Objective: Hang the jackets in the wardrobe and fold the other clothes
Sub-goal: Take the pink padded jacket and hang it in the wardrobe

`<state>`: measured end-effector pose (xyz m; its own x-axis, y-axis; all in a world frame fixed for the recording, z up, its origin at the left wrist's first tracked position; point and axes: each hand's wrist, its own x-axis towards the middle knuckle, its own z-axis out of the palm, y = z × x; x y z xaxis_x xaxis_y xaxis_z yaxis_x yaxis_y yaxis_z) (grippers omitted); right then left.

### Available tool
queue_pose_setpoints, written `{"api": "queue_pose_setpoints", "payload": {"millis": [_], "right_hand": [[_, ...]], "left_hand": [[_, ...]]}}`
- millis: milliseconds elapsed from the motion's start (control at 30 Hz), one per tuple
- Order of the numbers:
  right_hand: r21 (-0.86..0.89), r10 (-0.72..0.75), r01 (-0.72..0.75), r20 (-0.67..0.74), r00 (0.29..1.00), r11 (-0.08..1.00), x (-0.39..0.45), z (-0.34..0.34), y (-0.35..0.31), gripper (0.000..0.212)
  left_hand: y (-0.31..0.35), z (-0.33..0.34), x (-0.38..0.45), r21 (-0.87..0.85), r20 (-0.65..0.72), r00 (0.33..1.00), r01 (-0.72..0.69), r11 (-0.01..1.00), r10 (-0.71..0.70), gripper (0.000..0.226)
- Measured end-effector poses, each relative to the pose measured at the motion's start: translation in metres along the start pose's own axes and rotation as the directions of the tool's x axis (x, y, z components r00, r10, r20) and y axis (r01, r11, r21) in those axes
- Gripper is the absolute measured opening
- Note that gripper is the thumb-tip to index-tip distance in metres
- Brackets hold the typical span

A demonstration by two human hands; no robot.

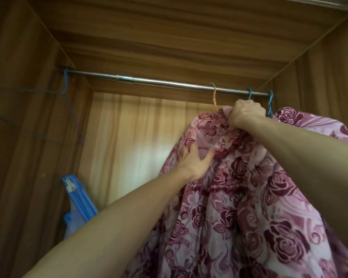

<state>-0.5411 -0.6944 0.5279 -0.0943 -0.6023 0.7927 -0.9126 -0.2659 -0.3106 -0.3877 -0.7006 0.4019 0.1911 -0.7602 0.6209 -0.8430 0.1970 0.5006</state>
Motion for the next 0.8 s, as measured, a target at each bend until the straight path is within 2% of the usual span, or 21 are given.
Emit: {"api": "queue_pose_setpoints", "payload": {"millis": [133,300,433,600,700,800], "right_hand": [[-0.015,0.062,-0.061,0.018,0.998,0.998,0.004,0.0,0.012,0.049],[-0.061,-0.012,0.01,-0.019,1.0,0.998,-0.005,0.006,0.015,0.046],[-0.119,-0.088,0.087,-0.007,0.996,0.989,-0.01,-0.001,0.016,0.05],[-0.159,-0.205,0.191,-0.077,0.976,0.969,-0.019,0.002,0.033,0.057],[-0.148,-0.278,0.264,-0.077,0.958,0.953,-0.032,0.002,0.045,0.054],[-0.19,-0.379,0.362,-0.061,0.924,0.913,-0.055,0.001,0.065,0.063]], "left_hand": [[-0.005,0.009,0.0,-0.052,0.062,0.998,0.025,0.998,-0.022,0.1],[-0.012,0.039,-0.003,-0.141,0.112,0.994,0.006,0.99,0.01,0.089],[-0.013,0.048,-0.006,-0.212,0.082,0.996,-0.005,0.977,0.023,0.085],[-0.008,0.037,-0.021,-0.241,0.06,0.998,-0.01,0.97,0.026,0.088],[-0.004,0.03,-0.039,-0.279,-0.007,0.999,-0.053,0.959,0.053,0.086],[-0.004,0.033,-0.063,-0.291,-0.085,0.993,-0.101,0.951,0.079,0.079]]}}
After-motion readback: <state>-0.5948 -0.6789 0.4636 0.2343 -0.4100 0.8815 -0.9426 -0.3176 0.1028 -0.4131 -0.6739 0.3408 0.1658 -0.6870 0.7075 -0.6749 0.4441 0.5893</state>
